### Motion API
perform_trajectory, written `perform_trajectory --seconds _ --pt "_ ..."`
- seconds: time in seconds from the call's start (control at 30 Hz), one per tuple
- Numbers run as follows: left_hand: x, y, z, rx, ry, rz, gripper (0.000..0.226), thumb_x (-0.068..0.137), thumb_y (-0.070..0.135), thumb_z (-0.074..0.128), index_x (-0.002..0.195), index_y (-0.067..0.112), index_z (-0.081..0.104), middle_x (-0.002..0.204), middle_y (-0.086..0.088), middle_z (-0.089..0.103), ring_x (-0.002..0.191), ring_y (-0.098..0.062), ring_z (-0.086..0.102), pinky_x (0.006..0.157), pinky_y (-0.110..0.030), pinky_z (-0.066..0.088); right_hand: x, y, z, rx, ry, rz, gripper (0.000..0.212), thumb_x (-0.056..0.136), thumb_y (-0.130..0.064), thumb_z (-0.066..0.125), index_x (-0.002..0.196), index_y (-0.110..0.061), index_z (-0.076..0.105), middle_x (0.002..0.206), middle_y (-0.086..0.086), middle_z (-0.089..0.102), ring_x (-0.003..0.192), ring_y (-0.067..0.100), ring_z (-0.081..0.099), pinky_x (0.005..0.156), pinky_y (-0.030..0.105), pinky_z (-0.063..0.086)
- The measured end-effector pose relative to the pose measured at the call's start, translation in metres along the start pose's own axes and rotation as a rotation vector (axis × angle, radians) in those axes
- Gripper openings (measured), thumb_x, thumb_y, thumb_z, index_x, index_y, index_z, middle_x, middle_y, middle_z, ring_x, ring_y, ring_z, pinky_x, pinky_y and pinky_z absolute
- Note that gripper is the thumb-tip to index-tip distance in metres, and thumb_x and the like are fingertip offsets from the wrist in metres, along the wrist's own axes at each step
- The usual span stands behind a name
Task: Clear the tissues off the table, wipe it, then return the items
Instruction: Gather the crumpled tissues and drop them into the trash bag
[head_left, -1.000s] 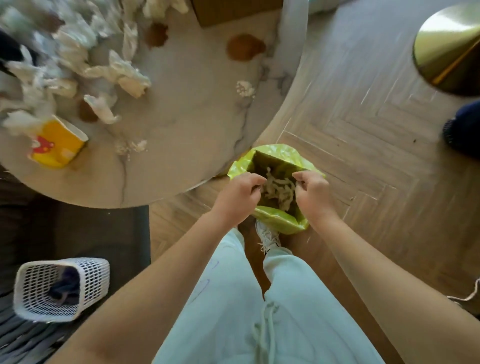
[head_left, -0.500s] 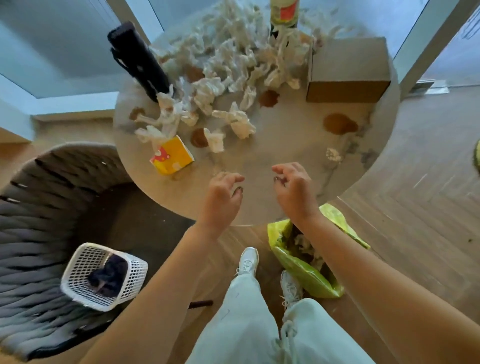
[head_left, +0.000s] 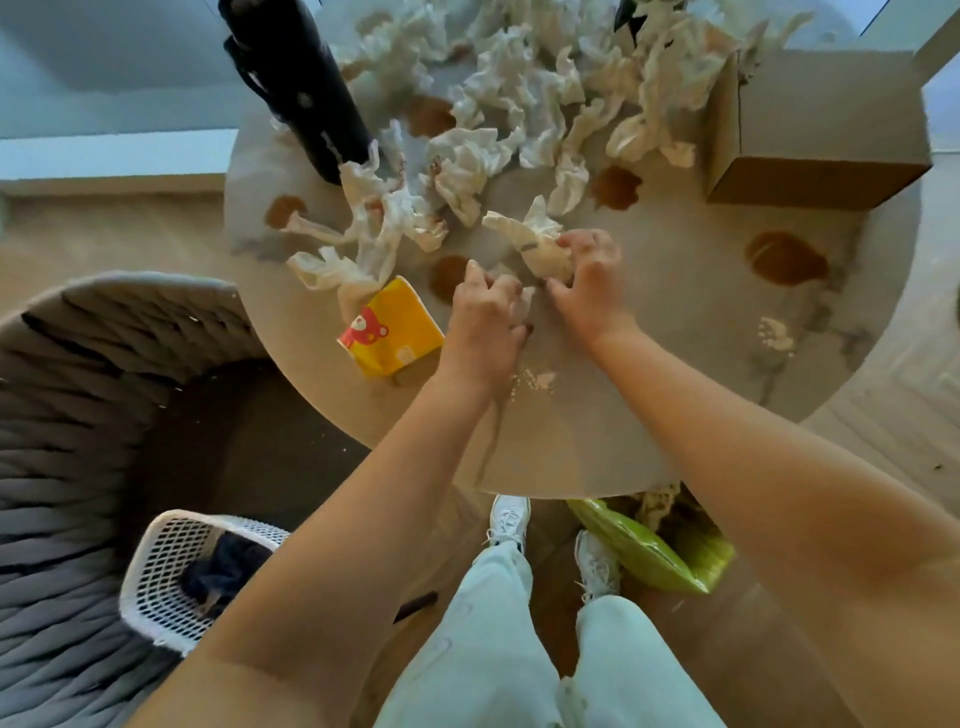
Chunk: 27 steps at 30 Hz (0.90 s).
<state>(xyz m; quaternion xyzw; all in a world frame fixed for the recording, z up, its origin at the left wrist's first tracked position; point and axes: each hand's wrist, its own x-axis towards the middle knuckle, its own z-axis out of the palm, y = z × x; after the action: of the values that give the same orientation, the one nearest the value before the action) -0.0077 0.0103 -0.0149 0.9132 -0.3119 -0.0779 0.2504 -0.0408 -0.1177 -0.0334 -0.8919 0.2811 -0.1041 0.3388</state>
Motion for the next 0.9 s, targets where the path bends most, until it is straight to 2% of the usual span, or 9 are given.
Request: perform_trajectory --seconds 0.07,0.13,0.2,0.33,0.47,0.6,0.7,0.8,0.9 --pt "0.001 -0.004 0.003 -0.022 -0.032 0.060 0.022 0.076 -0.003 0.063 0.098 -0.001 0.063 0.108 -0.023 0.051 0.095 -0.034 0.053 0.087 -0.031 0.042 0.004 0.002 0.004 -0.038 0.032 -0.020 0.028 0.078 0.000 0.058 0.105 0.002 0.056 0.110 0.021 0.054 0.103 0.036 0.046 0.084 0.030 0.035" --pt "0.001 -0.008 0.006 -0.061 -0.020 0.124 0.012 0.075 -0.008 0.061 0.084 -0.002 0.066 0.093 -0.020 0.057 0.083 -0.033 0.056 0.076 -0.035 0.049 0.003 0.006 0.004 -0.046 0.062 -0.021 0.018 0.078 0.001 0.055 0.096 0.003 0.055 0.100 0.020 0.056 0.095 0.034 0.047 0.073 0.026 0.032" --pt "0.002 -0.011 0.008 -0.085 -0.003 0.169 0.014 0.073 -0.012 0.059 0.079 -0.002 0.067 0.085 -0.019 0.060 0.079 -0.031 0.057 0.071 -0.041 0.051 -0.001 0.013 0.001 -0.037 0.090 -0.011 0.012 0.078 0.001 0.052 0.090 0.003 0.055 0.092 0.021 0.058 0.089 0.034 0.050 0.068 0.024 0.029" --pt "-0.001 -0.006 0.008 -0.103 0.024 0.237 0.020 0.073 -0.013 0.061 0.084 0.001 0.069 0.089 -0.020 0.064 0.086 -0.033 0.061 0.078 -0.033 0.050 -0.021 0.028 -0.012 0.037 0.185 0.005 0.008 0.076 0.004 0.055 0.084 0.004 0.057 0.083 0.018 0.059 0.079 0.030 0.050 0.063 0.021 0.027" --pt "-0.015 0.013 0.010 -0.174 0.092 0.272 0.016 0.073 -0.010 0.063 0.083 0.001 0.068 0.080 -0.014 0.060 0.073 -0.026 0.058 0.070 -0.027 0.048 -0.052 0.042 -0.031 0.108 0.293 -0.014 0.010 0.074 0.000 0.065 0.082 -0.001 0.058 0.079 0.010 0.058 0.073 0.019 0.047 0.064 0.022 0.037" --pt "-0.045 0.049 0.020 -0.295 0.101 0.280 0.014 0.072 -0.008 0.065 0.081 0.002 0.069 0.080 -0.010 0.060 0.066 -0.015 0.056 0.066 -0.022 0.047 -0.091 0.066 -0.055 0.164 0.406 -0.012 0.013 0.070 0.002 0.066 0.079 -0.004 0.059 0.076 0.001 0.055 0.071 0.015 0.048 0.064 0.015 0.036" --pt "-0.075 0.080 0.036 -0.317 0.043 0.321 0.013 0.073 -0.005 0.065 0.080 0.004 0.070 0.080 -0.007 0.061 0.066 -0.009 0.055 0.065 -0.016 0.046 -0.128 0.091 -0.073 0.162 0.456 -0.012 0.013 0.069 0.004 0.066 0.079 -0.001 0.059 0.077 0.009 0.059 0.072 0.017 0.049 0.067 0.019 0.041" --pt "-0.099 0.113 0.055 -0.379 -0.021 0.348 0.011 0.071 -0.004 0.065 0.078 0.003 0.070 0.076 -0.010 0.061 0.064 -0.011 0.055 0.062 -0.016 0.047 -0.169 0.122 -0.090 0.131 0.463 -0.013 0.013 0.069 0.006 0.065 0.079 0.001 0.058 0.075 0.012 0.058 0.068 0.017 0.049 0.065 0.013 0.037" --pt "-0.121 0.146 0.075 -0.408 -0.082 0.384 0.010 0.071 -0.002 0.069 0.079 0.003 0.070 0.076 -0.006 0.062 0.062 -0.010 0.055 0.061 -0.014 0.047 -0.207 0.155 -0.105 0.095 0.479 0.037 0.013 0.068 0.007 0.063 0.077 -0.001 0.058 0.072 0.011 0.058 0.064 0.021 0.052 0.061 0.018 0.041"
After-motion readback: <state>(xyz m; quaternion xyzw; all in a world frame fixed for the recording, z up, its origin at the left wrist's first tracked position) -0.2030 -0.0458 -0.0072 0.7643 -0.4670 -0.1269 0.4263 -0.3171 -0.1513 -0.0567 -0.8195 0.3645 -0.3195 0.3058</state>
